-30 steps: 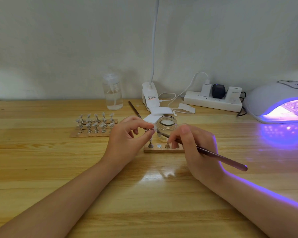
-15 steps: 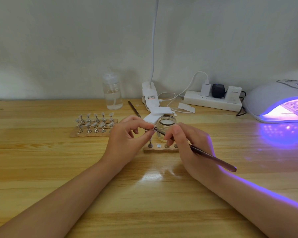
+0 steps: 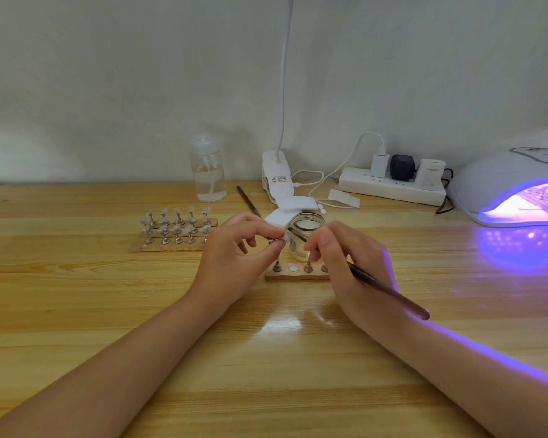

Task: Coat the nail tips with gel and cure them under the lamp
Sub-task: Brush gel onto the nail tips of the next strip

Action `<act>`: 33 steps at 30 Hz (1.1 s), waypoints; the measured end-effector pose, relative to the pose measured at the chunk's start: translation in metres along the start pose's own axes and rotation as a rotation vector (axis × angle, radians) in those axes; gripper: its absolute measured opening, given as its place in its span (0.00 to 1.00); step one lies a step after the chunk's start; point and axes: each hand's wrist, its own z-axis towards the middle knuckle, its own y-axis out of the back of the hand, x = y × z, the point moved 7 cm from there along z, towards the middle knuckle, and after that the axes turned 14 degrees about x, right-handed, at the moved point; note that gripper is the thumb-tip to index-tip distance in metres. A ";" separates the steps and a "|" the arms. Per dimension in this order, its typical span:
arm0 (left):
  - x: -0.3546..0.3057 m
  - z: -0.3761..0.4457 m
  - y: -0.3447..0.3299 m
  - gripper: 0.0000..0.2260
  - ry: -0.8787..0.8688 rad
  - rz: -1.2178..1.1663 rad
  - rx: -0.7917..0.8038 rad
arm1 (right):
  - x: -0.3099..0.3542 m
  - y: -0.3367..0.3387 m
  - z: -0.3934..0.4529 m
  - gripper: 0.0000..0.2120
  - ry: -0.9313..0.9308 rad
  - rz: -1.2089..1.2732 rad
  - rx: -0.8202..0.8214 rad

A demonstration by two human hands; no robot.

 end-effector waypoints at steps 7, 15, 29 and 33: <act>-0.001 0.000 0.000 0.13 0.004 0.005 0.009 | 0.000 -0.003 -0.001 0.15 0.014 -0.001 0.030; -0.001 -0.001 0.000 0.13 0.008 0.005 0.011 | 0.002 0.000 -0.003 0.21 0.058 0.083 0.002; -0.001 0.000 0.000 0.12 0.018 0.003 0.015 | -0.001 -0.001 -0.001 0.14 -0.072 0.071 0.024; -0.001 0.000 -0.001 0.12 0.025 0.004 0.024 | -0.001 -0.002 -0.001 0.18 -0.050 0.092 0.035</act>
